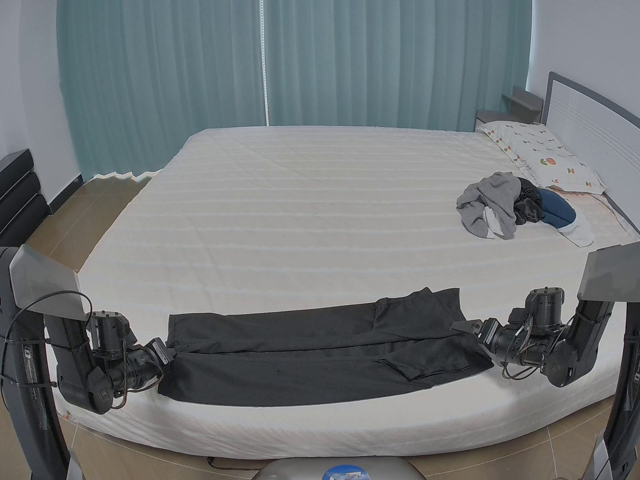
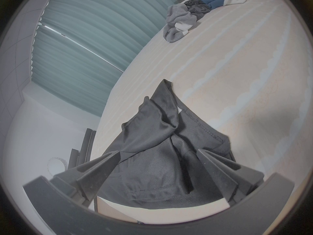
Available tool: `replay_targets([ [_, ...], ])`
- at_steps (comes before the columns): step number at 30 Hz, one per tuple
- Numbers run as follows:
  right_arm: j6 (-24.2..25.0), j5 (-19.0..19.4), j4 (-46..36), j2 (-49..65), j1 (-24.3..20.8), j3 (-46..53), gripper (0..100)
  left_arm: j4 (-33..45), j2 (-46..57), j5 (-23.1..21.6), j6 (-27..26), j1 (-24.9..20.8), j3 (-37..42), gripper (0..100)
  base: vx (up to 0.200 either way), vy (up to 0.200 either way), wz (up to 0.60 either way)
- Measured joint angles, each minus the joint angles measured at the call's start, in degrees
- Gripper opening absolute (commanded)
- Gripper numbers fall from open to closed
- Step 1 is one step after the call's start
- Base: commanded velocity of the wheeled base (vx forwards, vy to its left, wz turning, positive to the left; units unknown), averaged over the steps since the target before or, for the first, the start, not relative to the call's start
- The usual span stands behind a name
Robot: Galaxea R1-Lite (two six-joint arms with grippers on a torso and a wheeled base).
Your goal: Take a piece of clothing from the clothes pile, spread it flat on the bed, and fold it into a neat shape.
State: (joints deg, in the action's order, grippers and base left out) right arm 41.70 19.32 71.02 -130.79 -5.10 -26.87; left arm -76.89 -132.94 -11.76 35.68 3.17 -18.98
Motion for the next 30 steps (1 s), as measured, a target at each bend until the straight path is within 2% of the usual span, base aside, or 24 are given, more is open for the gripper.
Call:
replay_targets([
  [17, -0.40, -1.18, 7.45, -5.10, 1.22, -0.52, 100, -0.02, -0.39, -0.05, 0.00, -0.15, -0.09, 0, 0.000, 0.000, 0.00],
  [18, -0.44, -1.21, 7.86, -5.49, 1.16, -0.52, 0, -0.02, -0.44, -0.05, 0.00, -0.15, -0.11, 0, 0.000, 0.000, 0.00],
  [30, -0.65, -1.26, 8.22, -7.68, 1.38, -1.02, 0, -0.05, -0.63, -0.02, -0.02, -0.20, -0.09, 0, 0.000, 0.000, 0.00],
])
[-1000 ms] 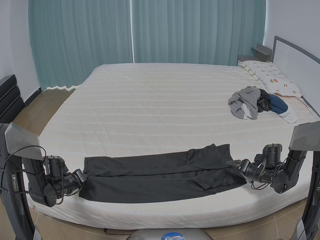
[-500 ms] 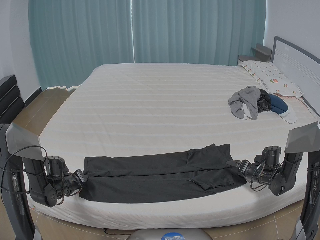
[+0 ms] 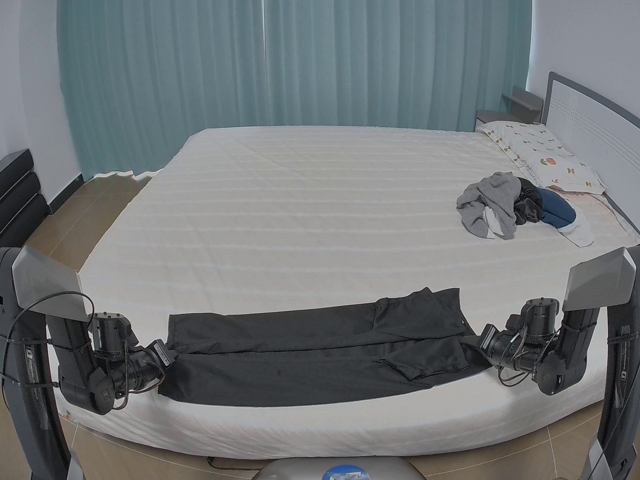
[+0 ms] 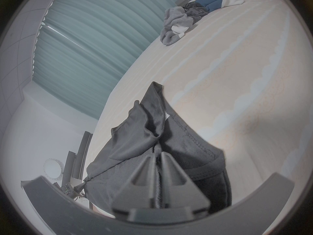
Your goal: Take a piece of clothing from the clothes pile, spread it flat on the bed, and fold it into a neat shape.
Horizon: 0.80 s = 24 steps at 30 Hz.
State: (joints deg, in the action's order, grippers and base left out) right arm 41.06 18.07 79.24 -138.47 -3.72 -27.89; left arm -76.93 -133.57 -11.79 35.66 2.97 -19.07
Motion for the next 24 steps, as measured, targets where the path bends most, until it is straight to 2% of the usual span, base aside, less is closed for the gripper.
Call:
replay_targets([
  [15, 0.16, 0.02, 0.02, 0.00, 2.45, -0.16, 0, -0.02, -0.30, 0.00, 0.20, 0.07, -0.67, 0, 0.000, 0.000, 0.00],
  [22, 0.32, 0.02, 0.02, 0.02, 2.71, -0.22, 0, -0.04, -0.48, 0.07, 2.74, 0.09, -1.71, 0, 0.000, 0.000, 0.00],
  [23, 0.32, 0.02, 0.05, 0.02, 2.76, -0.20, 0, -0.02, -0.48, 0.07, 2.79, 0.09, -1.79, 100, 0.000, 0.000, 0.00],
  [24, 0.29, 0.02, 0.02, 0.02, 2.78, -0.20, 100, 0.02, -0.50, 0.07, 2.82, 0.09, -1.88, 100, 0.000, 0.000, 0.00],
])
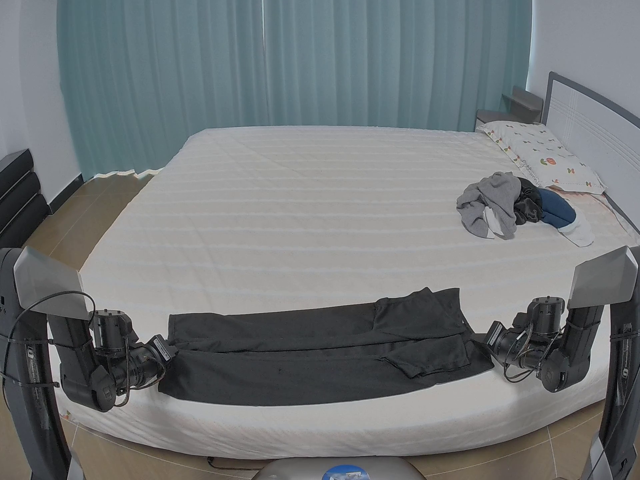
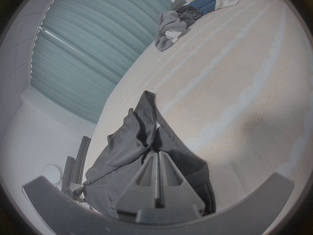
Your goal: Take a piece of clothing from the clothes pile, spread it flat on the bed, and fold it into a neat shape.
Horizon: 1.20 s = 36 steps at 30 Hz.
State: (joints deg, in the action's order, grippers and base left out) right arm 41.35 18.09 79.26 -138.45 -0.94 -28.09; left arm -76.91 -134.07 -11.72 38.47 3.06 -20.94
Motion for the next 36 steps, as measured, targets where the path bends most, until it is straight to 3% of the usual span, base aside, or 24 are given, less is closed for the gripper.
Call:
replay_targets([
  [12, 0.59, 0.16, 0.24, 0.68, 0.12, 0.45, 100, -0.11, 0.06, 0.00, 0.09, 0.88, 0.09, 100, 0.000, 0.000, 0.00],
  [24, 5.73, 0.29, 0.96, 2.80, 1.79, 1.13, 100, 0.55, 2.88, -1.12, 0.00, 4.13, 0.68, 100, 0.000, 0.000, 0.00],
  [28, 7.09, 0.35, 1.23, 3.00, 1.93, 1.50, 100, 2.05, 4.39, -2.93, -2.71, 3.96, -0.66, 100, 0.000, 0.000, 0.00],
  [36, 7.42, 0.35, 1.21, 2.76, 1.56, 1.96, 100, 13.63, 4.08, -3.41, -10.70, 2.08, -6.39, 100, 0.000, 0.000, 0.00],
])
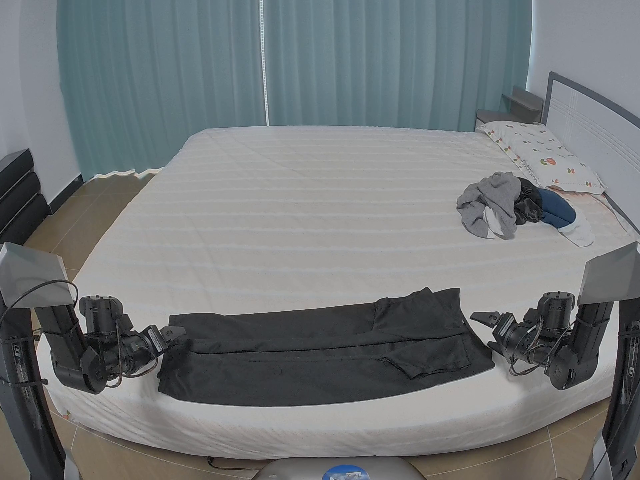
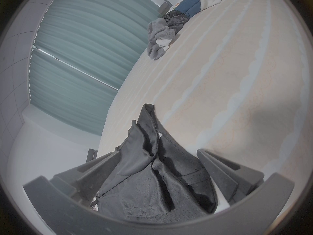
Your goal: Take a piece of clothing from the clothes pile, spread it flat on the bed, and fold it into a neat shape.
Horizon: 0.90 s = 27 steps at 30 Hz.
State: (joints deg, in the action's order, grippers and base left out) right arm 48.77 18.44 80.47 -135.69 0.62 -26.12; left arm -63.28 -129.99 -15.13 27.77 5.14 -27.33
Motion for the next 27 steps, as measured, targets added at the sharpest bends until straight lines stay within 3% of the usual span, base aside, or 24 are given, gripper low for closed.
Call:
replay_targets([
  [5, 0.00, -0.06, 0.29, -0.33, -0.18, 0.16, 100, 0.99, -1.51, 1.06, -4.79, -1.77, -1.79, 100, 0.000, 0.000, 0.00],
  [16, 0.02, -0.17, 0.90, -0.83, -0.76, 0.46, 100, 1.04, -3.61, 2.41, -5.06, -3.74, -3.89, 100, 0.000, 0.000, 0.00],
  [17, 0.02, -0.20, 0.90, -0.85, -0.78, 0.46, 100, 0.99, -3.64, 2.55, -5.06, -3.77, -3.80, 0, 0.000, 0.000, 0.00],
  [27, 0.00, -0.22, 0.90, -0.80, -0.72, 0.46, 100, 0.44, -3.28, 3.04, -5.17, -3.85, -2.38, 0, 0.000, 0.000, 0.00],
])
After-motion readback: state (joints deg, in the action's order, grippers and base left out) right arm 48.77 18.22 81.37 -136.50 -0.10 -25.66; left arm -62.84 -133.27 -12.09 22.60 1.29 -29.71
